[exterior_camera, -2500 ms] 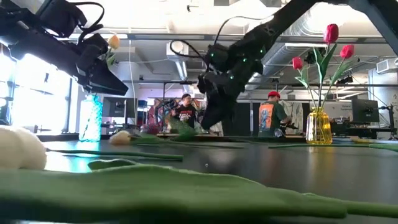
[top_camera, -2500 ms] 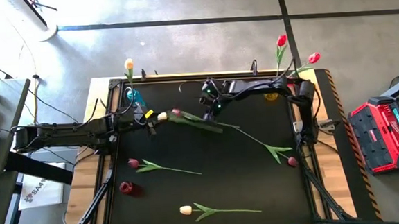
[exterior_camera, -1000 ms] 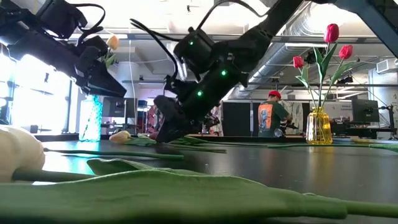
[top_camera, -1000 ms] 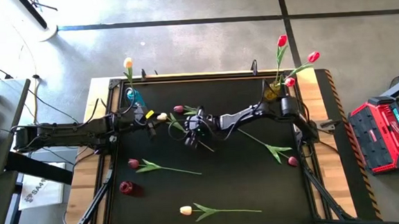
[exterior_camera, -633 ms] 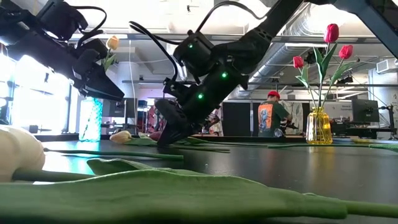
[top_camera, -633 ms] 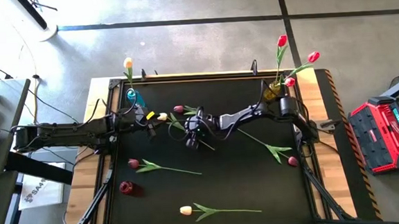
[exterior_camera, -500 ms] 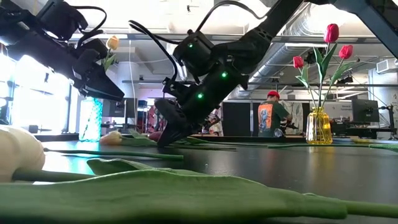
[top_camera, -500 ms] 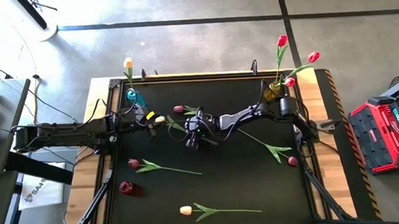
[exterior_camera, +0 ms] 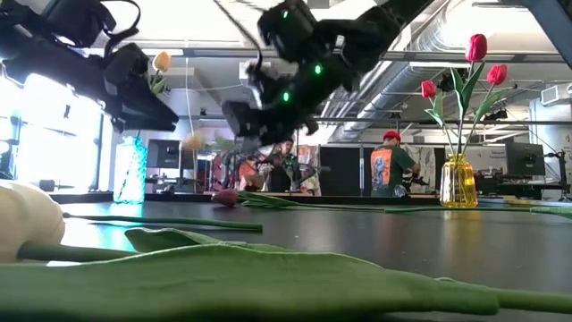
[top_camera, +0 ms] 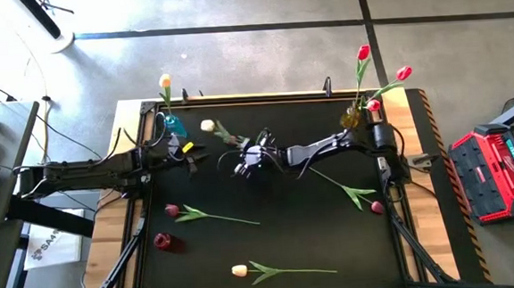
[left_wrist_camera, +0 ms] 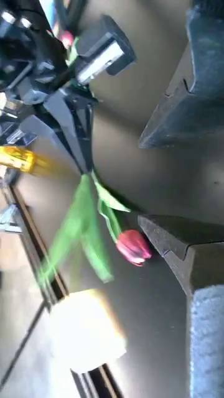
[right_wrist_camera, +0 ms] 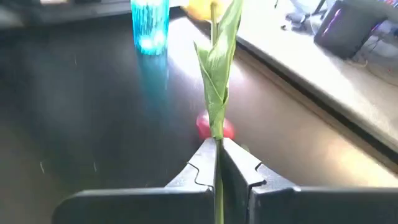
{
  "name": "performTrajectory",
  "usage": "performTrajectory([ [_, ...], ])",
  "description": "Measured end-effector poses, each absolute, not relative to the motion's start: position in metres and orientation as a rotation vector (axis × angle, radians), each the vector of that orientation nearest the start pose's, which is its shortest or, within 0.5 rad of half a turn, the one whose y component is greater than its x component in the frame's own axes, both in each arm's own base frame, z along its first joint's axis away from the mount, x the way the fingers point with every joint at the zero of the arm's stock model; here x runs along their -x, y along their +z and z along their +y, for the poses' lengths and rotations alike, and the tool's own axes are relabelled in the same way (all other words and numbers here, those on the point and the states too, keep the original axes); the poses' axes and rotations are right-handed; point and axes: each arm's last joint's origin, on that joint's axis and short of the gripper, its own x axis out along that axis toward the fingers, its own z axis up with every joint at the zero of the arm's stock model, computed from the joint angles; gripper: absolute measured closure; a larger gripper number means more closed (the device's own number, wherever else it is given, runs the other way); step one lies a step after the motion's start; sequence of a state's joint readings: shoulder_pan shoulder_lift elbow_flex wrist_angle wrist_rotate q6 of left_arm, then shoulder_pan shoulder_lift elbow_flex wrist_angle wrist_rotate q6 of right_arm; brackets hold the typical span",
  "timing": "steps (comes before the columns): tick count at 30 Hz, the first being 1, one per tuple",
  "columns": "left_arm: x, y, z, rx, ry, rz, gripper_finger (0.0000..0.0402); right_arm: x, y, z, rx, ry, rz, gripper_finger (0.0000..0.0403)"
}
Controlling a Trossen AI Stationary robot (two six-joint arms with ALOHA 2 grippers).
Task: Sort flowers into vase by color
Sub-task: Put the top white tulip into the blue vase
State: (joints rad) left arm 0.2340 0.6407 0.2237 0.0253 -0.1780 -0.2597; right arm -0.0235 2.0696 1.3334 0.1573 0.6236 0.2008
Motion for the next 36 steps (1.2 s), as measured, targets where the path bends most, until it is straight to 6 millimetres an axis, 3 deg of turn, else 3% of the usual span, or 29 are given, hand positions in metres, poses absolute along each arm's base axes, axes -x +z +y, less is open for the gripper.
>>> performTrajectory([
  [5,-0.143,0.188,0.038,0.272,0.391,0.258,0.0229,-0.441,0.189,-0.027,0.009,-0.663,0.377,0.0402],
  [10,-0.146,0.198,0.037,0.235,0.328,0.163,0.0229,-0.427,0.212,-0.021,-0.015,-0.592,0.141,0.0402],
  [17,-0.150,0.210,0.037,0.132,0.267,0.047,0.0229,-0.388,0.200,-0.022,-0.128,-0.239,-0.222,0.0403],
  [23,-0.161,0.216,0.035,0.086,0.120,-0.039,0.0229,-0.379,0.184,-0.022,-0.145,-0.056,-0.164,0.0403],
  [29,-0.178,0.214,0.033,0.029,0.050,-0.110,0.0229,-0.384,0.194,-0.009,-0.118,0.058,-0.204,0.0403],
  [36,-0.194,0.214,0.022,-0.025,-0.085,-0.186,0.0229,-0.387,0.202,-0.009,-0.113,0.093,-0.241,0.0403],
])
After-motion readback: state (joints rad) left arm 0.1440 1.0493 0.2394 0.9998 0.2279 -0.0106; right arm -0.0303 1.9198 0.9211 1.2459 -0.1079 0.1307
